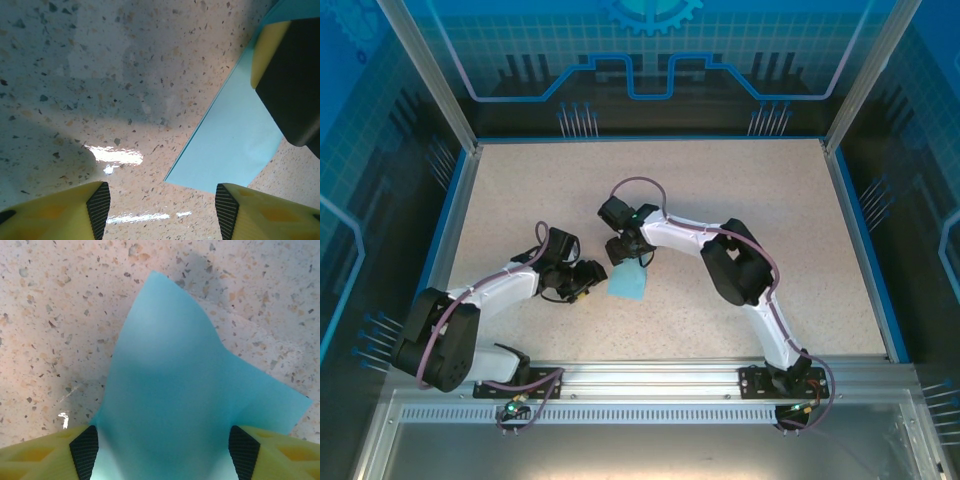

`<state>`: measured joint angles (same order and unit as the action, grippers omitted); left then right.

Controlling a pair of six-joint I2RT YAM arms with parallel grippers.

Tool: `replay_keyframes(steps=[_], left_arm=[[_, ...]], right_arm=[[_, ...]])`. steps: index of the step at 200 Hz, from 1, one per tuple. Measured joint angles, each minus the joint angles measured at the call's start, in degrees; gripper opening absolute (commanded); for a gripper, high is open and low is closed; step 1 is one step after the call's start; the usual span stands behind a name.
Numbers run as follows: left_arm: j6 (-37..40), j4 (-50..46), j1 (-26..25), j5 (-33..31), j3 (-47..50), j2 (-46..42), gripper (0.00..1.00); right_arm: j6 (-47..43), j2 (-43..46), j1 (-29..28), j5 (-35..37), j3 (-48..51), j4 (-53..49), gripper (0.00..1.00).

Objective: Fold a paper plane with a square sheet of paper (pick it up from the middle)
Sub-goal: Fold the triangle a second time at the center of the table.

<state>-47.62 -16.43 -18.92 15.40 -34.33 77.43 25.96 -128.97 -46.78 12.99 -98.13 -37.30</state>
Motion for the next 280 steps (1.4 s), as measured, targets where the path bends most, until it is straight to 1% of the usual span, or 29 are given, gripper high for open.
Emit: replay_keyframes(steps=[17,35,45,62,90,128,147,175,241,280], left_arm=[[0.13,0.07,0.00,0.81,0.00,0.00,0.60],[0.39,0.61,0.00,2.36,0.00,0.00,0.60],[0.81,1.16,0.00,3.39,0.00,0.02,0.60],[1.25,2.08,0.00,4.92,0.00,0.04,0.60],[1.62,2.43,0.00,5.92,0.00,0.04,0.61],[1.64,3.04,0.00,6.12,0.00,0.66,0.63],[1.66,3.28,0.00,6.12,-0.02,1.16,0.63],[2.75,3.30,0.00,6.12,-0.28,1.75,0.63],[5.18,6.08,0.00,6.12,-4.26,6.45,0.62],[7.48,8.68,0.00,6.10,-7.34,10.67,0.60]], right_arm=[[-0.02,0.76,0.33,-0.44,1.49,1.51,0.69],[-0.09,1.92,1.05,-2.12,3.52,3.61,0.71],[-0.11,2.73,1.64,-4.00,4.76,4.98,0.73],[-0.35,4.17,3.06,-8.22,7.15,7.67,0.74],[-0.70,5.64,5.42,-14.56,9.70,10.60,0.72],[-2.38,5.64,5.68,-15.30,9.75,10.56,0.71],[-3.13,5.99,5.97,-16.15,10.49,11.32,0.69],[-3.28,6.93,7.91,-20.13,12.79,13.90,0.60],[-3.13,7.78,12.15,-30.58,16.85,19.26,0.52],[-3.02,7.78,13.20,-32.83,17.46,20.15,0.49]])
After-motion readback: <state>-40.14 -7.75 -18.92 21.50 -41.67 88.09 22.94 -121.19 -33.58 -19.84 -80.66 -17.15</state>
